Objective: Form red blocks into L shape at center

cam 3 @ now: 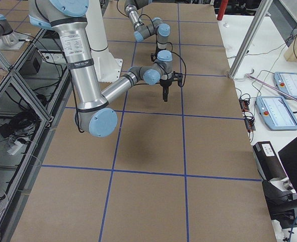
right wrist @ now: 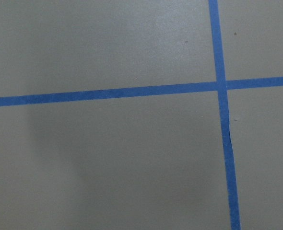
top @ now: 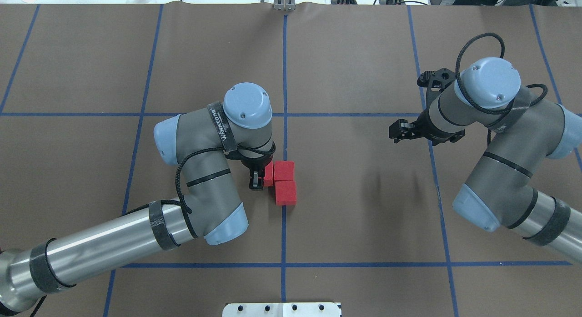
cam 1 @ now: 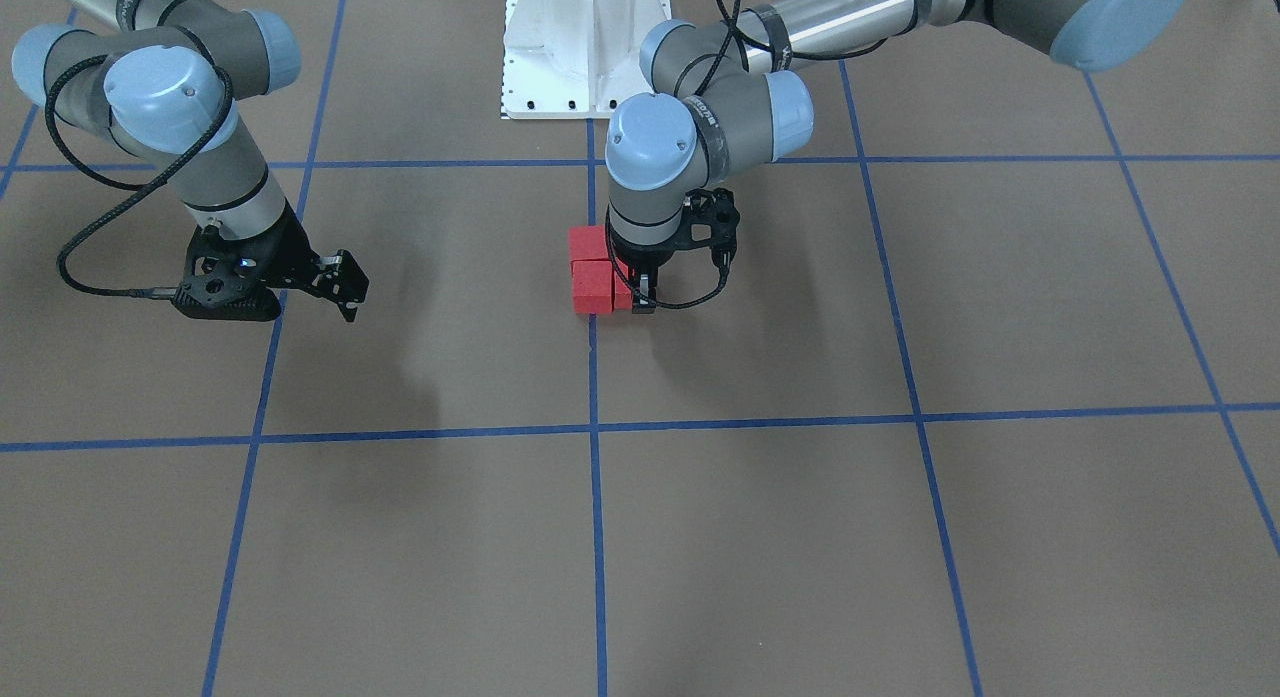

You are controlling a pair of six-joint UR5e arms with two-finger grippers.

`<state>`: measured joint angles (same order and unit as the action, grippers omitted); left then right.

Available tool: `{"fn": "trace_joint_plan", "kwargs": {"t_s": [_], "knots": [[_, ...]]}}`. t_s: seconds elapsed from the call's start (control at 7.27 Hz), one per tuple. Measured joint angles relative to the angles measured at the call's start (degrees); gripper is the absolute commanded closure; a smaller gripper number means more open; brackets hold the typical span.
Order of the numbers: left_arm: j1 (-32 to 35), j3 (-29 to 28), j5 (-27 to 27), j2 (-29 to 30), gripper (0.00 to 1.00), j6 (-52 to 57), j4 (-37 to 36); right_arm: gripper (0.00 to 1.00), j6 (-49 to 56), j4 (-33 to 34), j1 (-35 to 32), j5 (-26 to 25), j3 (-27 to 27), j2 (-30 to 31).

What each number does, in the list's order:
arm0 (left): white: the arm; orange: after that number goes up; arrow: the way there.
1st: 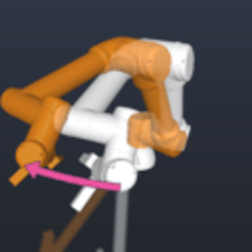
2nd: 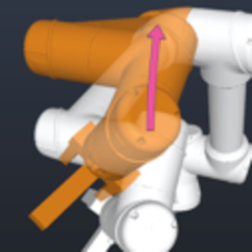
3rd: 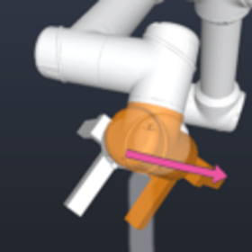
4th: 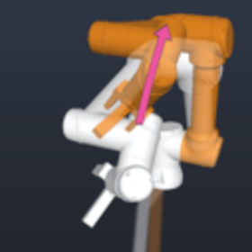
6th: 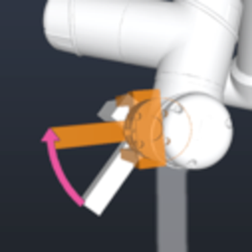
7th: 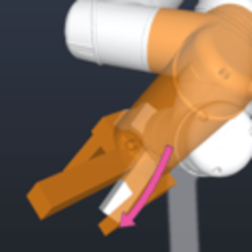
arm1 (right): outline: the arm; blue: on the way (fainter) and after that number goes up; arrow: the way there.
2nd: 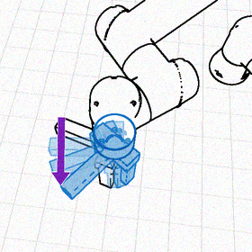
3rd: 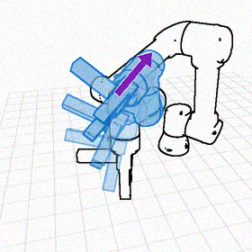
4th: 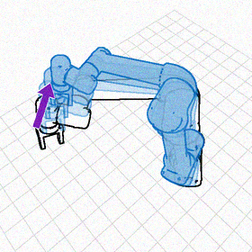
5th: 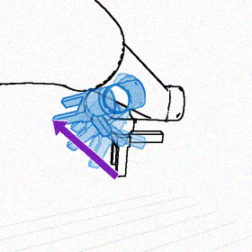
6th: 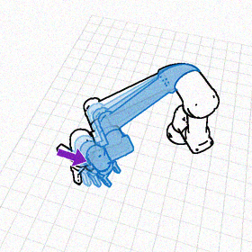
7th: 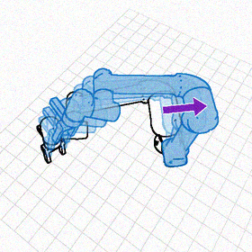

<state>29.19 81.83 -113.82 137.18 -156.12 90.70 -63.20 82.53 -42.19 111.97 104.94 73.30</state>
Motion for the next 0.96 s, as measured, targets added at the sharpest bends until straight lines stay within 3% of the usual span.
{"fn": "trace_joint_plan", "kwargs": {"t_s": [0.28,0.41,0.96], "knots": [[-0.01,-0.03,0.00,0.01,1.00,-0.06,0.00,0.00,0.00,0.00,0.00,0.00,0.00,0.00],[-0.01,-0.06,0.00,0.01,0.01,-0.15,0.09,0.00,0.00,0.00,0.00,0.00,0.00,0.00],[0.04,-0.57,-0.02,0.15,0.00,-0.54,1.78,0.00,0.00,0.00,0.00,0.00,-0.02,0.00]]}}
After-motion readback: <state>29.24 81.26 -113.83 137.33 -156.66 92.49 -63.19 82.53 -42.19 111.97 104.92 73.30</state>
